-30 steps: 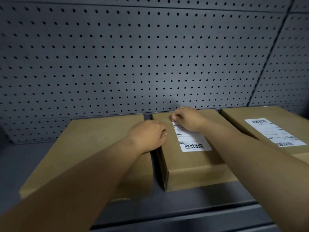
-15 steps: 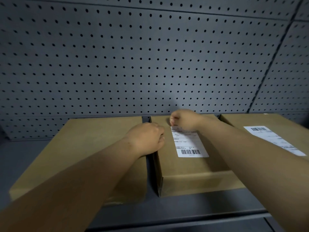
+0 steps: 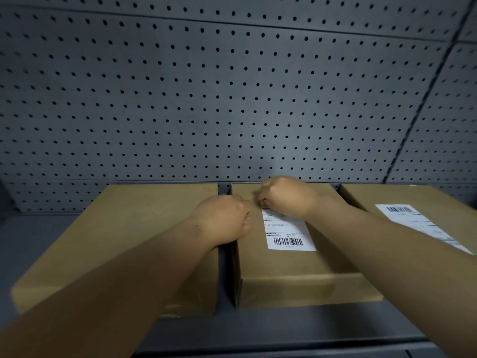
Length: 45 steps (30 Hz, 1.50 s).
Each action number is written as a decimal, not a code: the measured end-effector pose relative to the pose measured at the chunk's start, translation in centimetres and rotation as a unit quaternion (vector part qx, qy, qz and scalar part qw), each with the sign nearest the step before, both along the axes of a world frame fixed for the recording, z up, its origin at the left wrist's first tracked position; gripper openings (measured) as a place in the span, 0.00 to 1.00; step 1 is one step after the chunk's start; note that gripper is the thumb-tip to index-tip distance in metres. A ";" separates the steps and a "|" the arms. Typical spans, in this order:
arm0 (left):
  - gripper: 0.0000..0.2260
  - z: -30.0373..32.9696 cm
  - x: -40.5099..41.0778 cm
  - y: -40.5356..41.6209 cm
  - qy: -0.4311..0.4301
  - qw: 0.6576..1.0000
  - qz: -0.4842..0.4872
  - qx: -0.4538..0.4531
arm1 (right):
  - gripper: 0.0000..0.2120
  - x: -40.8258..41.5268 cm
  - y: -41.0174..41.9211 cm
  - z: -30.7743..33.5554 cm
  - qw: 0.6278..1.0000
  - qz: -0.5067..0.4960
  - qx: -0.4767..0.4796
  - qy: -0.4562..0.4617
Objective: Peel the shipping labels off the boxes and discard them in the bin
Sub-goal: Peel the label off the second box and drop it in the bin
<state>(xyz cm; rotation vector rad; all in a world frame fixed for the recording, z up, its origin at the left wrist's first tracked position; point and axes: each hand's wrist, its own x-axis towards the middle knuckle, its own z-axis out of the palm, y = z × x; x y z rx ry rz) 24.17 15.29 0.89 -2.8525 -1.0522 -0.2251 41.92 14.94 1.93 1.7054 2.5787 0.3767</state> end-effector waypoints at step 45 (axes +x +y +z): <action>0.10 1.0 0.3 -0.6 0.012 0.997 0.053 -0.056 | 0.08 7.9 -2.8 7.4 0.940 -0.127 0.219 0.229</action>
